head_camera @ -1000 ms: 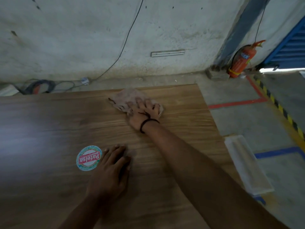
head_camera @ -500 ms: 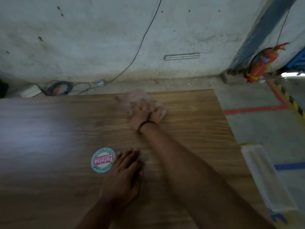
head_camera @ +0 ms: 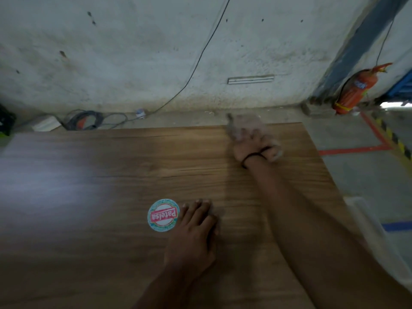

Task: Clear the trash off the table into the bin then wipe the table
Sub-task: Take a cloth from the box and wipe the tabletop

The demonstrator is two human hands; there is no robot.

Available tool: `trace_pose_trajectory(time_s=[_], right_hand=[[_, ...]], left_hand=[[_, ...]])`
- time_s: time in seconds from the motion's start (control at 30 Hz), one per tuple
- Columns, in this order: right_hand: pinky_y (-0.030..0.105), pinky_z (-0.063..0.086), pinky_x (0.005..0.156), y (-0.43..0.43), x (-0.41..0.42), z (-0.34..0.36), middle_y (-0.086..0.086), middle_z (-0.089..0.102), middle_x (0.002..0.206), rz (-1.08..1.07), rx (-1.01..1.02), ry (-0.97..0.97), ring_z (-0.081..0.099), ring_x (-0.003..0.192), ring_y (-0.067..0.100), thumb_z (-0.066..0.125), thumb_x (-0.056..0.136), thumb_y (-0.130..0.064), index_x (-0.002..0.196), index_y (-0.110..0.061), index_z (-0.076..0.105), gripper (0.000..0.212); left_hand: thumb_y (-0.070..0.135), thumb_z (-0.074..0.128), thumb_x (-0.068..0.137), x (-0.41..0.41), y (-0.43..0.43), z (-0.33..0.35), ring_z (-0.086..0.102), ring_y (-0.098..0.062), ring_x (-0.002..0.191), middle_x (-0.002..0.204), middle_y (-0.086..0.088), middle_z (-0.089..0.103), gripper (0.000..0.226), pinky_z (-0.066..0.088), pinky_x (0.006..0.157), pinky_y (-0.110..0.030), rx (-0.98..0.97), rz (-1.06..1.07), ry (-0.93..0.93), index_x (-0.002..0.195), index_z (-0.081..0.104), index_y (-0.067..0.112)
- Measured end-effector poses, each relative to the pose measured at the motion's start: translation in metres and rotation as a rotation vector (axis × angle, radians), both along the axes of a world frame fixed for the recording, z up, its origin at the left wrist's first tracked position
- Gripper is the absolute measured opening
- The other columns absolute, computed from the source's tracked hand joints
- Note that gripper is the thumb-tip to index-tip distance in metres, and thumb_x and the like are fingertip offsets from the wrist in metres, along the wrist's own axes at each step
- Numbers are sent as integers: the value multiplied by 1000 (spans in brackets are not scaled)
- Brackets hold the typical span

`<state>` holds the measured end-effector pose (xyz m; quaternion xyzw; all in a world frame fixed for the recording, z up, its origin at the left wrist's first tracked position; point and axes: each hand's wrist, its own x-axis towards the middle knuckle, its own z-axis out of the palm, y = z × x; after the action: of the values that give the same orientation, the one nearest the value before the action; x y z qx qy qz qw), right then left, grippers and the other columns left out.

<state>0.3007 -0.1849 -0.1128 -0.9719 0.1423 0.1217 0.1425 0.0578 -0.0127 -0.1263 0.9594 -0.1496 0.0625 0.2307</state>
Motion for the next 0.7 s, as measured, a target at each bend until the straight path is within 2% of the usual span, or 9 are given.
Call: trace_pose_trajectory(time_s=[0.07,0.1,0.17,0.23,0.33,0.43,0.5,0.6,0.7], right_hand=[[63,-4,114,85,-24,-4,9,-2,163,260,-1,-40,-4,147,39,27,90,-46,151,-35,10,65],[64,-3,112,119,-40,-4,4,-2,163,349,-30,-51,-3,147,37,26,89,-50,150,-39,10,64],[65,-2,110,151,-59,0,-4,3,162,450,-57,-47,-2,147,34,25,90,-55,147,-44,14,60],[60,-1,114,143,-57,5,-7,3,163,460,-10,-30,-2,149,31,22,90,-55,148,-45,14,60],[45,3,121,77,-37,1,7,4,163,334,19,-70,3,149,30,25,95,-41,153,-30,16,59],[56,8,118,-5,-26,-1,8,5,162,-62,-71,-61,4,148,37,27,90,-46,152,-34,15,64],[62,7,116,6,-20,1,5,1,162,-251,-43,-20,1,147,39,24,82,-52,150,-39,14,70],[63,0,115,118,-14,-6,12,-1,162,-43,-27,4,-4,147,41,23,83,-45,153,-30,10,73],[66,0,110,249,-44,-2,1,2,162,241,-66,-84,-1,147,38,22,83,-51,148,-42,13,66]], left_hand=[[32,54,89,0,3,2,46,-20,133,138,4,55,24,28,115,-39,-70,-36,8,110,64,26],[30,55,85,1,5,5,48,-17,130,136,8,54,29,29,114,-33,-199,-50,38,113,62,27],[26,55,79,3,14,20,51,-6,122,131,15,54,39,35,106,-21,-515,-8,123,117,58,32],[29,53,84,3,44,30,53,-4,120,128,13,58,31,40,101,-22,-591,17,160,115,60,32],[35,51,85,-1,130,31,61,-21,109,121,1,64,31,47,93,-30,-314,14,88,108,67,24],[41,45,86,-6,234,21,61,-32,107,123,-8,64,44,48,93,-43,31,188,98,111,71,16],[42,41,87,-8,272,14,59,-33,112,128,-8,62,48,46,94,-48,132,245,128,116,69,16],[38,39,85,-10,274,10,51,-28,114,129,-8,61,48,36,94,-42,207,241,75,118,67,17],[37,40,83,-11,271,11,52,-28,111,127,-7,61,46,33,92,-41,205,241,39,116,67,19]])
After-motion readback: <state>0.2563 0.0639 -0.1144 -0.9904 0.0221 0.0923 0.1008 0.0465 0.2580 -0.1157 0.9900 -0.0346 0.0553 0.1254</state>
